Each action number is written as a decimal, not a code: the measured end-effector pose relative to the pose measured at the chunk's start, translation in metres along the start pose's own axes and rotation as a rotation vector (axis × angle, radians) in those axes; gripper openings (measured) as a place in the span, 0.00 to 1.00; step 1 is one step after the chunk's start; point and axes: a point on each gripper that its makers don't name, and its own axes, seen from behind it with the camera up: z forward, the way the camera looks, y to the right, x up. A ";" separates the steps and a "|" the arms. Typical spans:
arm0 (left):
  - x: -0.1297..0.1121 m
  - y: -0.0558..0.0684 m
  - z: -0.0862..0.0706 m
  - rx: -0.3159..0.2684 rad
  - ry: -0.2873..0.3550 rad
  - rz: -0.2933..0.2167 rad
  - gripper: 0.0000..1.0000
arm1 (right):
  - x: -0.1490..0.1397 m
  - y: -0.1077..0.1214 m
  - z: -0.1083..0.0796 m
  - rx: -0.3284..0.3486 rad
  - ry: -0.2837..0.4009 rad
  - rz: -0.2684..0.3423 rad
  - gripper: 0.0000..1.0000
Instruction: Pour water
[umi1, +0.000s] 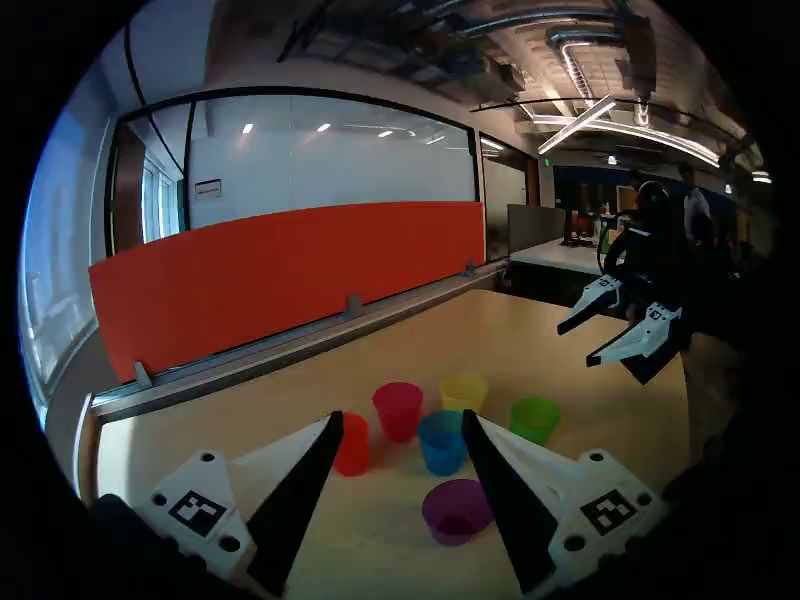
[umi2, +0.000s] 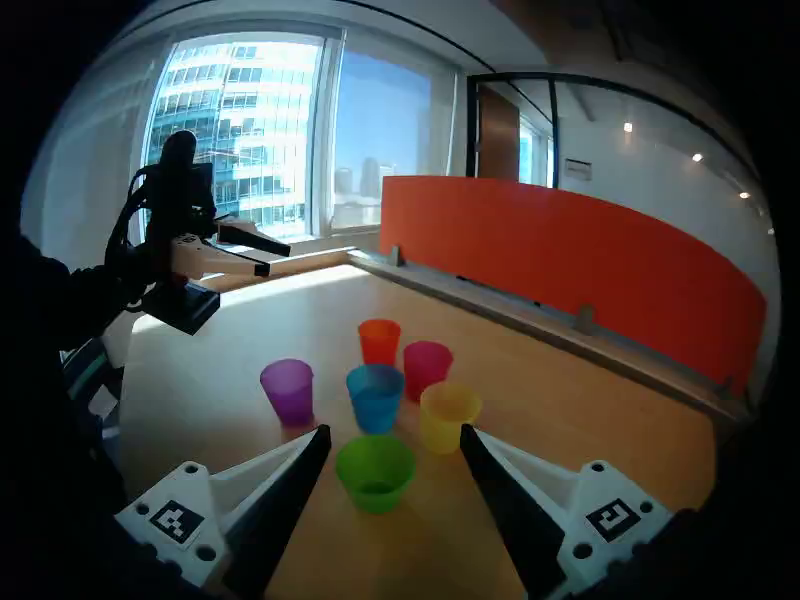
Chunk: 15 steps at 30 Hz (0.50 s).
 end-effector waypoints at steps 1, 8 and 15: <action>-0.001 0.001 0.001 -0.002 -0.002 0.001 0.87 | -0.002 0.000 0.001 0.000 -0.003 -0.001 1.00; -0.009 0.004 0.007 -0.008 -0.010 0.002 0.87 | -0.022 -0.003 0.008 0.011 -0.028 -0.002 1.00; -0.017 0.007 0.011 -0.013 -0.019 0.002 0.87 | -0.044 -0.008 0.016 0.021 -0.059 -0.009 1.00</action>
